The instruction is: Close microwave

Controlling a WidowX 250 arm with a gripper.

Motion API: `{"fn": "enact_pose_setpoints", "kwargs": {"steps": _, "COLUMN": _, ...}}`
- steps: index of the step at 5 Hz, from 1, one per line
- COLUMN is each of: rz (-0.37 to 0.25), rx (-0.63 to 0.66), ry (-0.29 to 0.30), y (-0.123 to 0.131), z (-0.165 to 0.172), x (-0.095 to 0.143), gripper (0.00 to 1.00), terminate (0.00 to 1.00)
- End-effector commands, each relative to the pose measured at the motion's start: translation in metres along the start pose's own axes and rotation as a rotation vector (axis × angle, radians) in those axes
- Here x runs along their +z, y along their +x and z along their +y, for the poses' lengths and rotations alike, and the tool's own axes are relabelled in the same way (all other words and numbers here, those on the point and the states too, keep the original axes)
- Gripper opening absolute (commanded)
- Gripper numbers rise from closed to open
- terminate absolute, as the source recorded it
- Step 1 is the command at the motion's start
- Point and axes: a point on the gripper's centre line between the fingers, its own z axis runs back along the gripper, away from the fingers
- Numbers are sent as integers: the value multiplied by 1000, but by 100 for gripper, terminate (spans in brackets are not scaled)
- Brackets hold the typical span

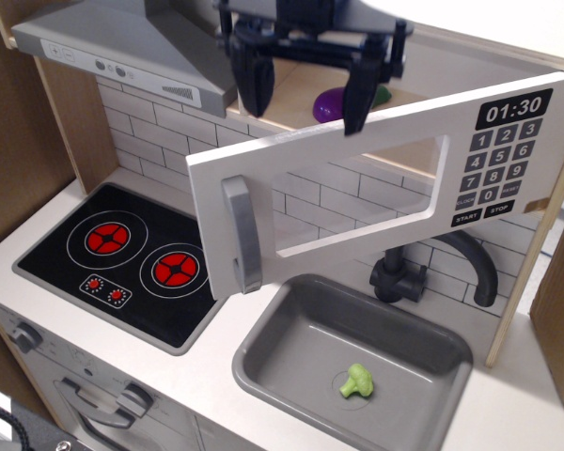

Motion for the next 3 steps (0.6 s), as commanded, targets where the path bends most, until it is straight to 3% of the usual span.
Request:
{"fn": "enact_pose_setpoints", "kwargs": {"steps": 1, "rz": -23, "rx": 3, "ry": -108, "y": -38, "z": -26, "x": 25, "gripper": 100, "terminate": 0}}
{"fn": "enact_pose_setpoints", "kwargs": {"steps": 2, "rz": 21, "rx": 24, "ry": -165, "y": -54, "z": -47, "x": 17, "gripper": 100, "terminate": 0}}
{"fn": "enact_pose_setpoints", "kwargs": {"steps": 3, "rz": 42, "rx": 122, "ry": -134, "y": -61, "z": -66, "x": -24, "gripper": 100, "terminate": 0}}
